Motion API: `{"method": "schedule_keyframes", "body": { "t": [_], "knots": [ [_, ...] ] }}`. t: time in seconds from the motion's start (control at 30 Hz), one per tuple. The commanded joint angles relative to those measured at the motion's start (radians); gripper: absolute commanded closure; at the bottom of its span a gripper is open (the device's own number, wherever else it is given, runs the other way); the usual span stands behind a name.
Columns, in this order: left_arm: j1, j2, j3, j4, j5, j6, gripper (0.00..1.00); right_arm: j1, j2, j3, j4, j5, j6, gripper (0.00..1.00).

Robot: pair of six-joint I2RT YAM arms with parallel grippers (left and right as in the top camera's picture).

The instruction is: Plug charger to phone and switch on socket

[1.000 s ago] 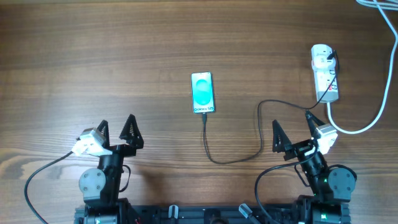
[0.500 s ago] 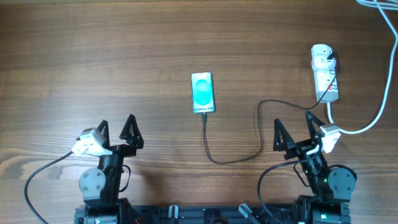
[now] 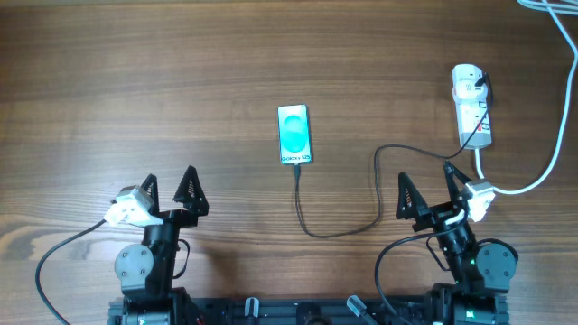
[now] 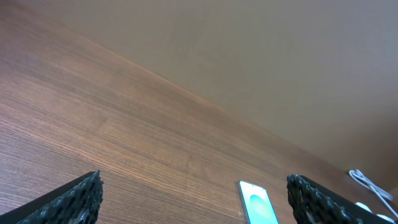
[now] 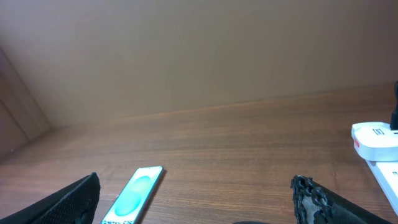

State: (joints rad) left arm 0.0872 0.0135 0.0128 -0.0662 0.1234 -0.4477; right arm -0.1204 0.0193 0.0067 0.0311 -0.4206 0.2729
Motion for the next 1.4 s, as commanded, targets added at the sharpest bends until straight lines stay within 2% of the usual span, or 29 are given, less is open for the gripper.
{"method": "schedule_keyframes", "body": {
  "t": [0.0, 0.47, 0.9, 1.37],
  "knots": [
    [0.01, -0.011, -0.007, -0.001, -0.013, -0.002, 0.0, 0.004, -0.016, -0.002, 0.002, 0.017, 0.017, 0.0],
    [0.006, -0.011, -0.007, -0.001, -0.013, -0.002, 0.0, 0.004, -0.016, -0.002, 0.002, 0.017, 0.016, 0.0],
    [-0.088, -0.011, -0.007, -0.001, -0.013, -0.002, 0.0, 0.004, -0.016, -0.002, 0.002, 0.017, 0.017, 0.0],
    [-0.088, -0.011, -0.007, -0.001, -0.013, -0.002, 0.0, 0.004, -0.016, -0.002, 0.002, 0.017, 0.016, 0.0]
  ]
}}
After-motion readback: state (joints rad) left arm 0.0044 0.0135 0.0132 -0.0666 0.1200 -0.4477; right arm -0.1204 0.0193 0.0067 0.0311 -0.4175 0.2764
